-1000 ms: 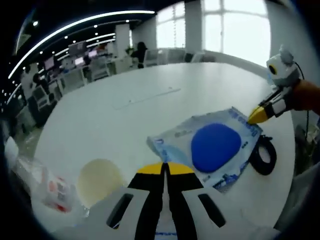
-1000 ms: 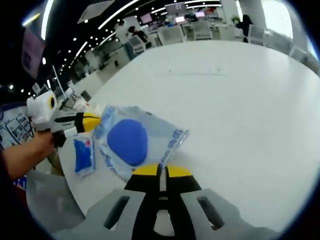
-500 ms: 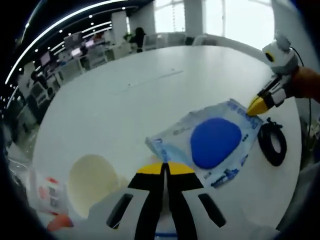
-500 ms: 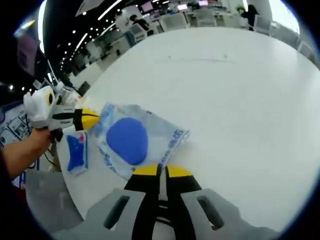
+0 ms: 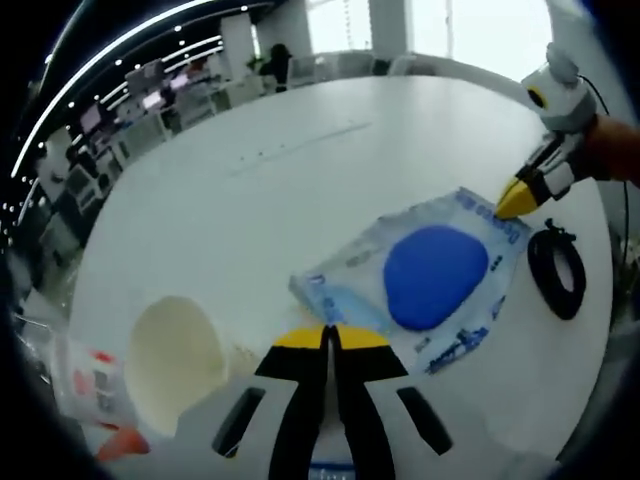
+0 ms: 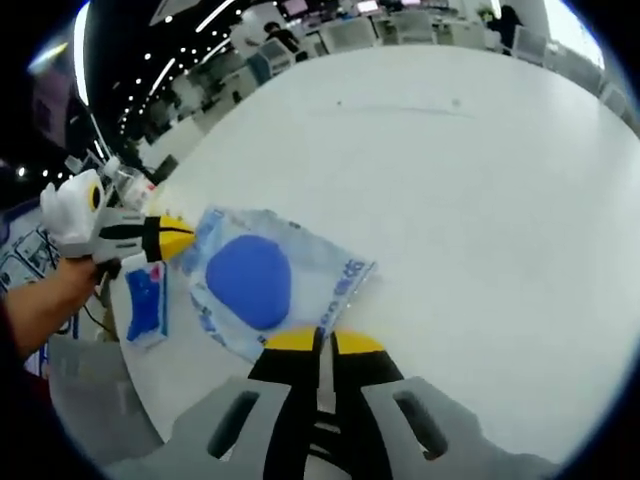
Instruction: Arrange the tabletop items into an orderly group along one side of the table until the central work area is clear of visible clutter.
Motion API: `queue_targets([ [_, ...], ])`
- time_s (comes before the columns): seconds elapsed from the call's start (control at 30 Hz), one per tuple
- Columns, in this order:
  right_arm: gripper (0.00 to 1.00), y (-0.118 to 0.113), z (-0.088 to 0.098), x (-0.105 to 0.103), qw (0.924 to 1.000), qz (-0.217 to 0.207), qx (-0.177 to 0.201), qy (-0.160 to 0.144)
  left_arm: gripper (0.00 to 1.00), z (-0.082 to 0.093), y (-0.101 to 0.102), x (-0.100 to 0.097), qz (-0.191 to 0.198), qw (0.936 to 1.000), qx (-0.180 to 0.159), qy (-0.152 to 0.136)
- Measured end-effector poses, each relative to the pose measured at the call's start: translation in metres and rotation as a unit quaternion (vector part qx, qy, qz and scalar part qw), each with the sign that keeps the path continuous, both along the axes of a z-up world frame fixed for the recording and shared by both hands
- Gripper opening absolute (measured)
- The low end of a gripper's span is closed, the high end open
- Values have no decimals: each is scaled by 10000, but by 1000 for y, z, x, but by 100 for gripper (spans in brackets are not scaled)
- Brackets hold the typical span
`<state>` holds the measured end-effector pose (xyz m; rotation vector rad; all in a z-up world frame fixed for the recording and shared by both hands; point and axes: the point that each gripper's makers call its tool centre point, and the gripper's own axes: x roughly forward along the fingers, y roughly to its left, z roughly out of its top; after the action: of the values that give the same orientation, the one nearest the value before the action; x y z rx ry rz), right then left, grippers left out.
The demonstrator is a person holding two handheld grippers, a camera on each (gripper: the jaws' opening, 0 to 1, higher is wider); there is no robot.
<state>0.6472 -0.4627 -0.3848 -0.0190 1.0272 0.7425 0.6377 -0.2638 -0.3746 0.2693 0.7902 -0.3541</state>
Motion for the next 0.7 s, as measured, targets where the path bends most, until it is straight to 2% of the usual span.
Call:
queue_targets([
  [0.33, 5, -1, 0, -1, 10000, -39, 4, -7, 3, 11, -4, 1, -13, 9998, -75, -193],
  [0.7, 5, -1, 1, -2, 10000, -53, -12, -7, 7, 37, -6, 4, 28, 9977, -180, -659],
])
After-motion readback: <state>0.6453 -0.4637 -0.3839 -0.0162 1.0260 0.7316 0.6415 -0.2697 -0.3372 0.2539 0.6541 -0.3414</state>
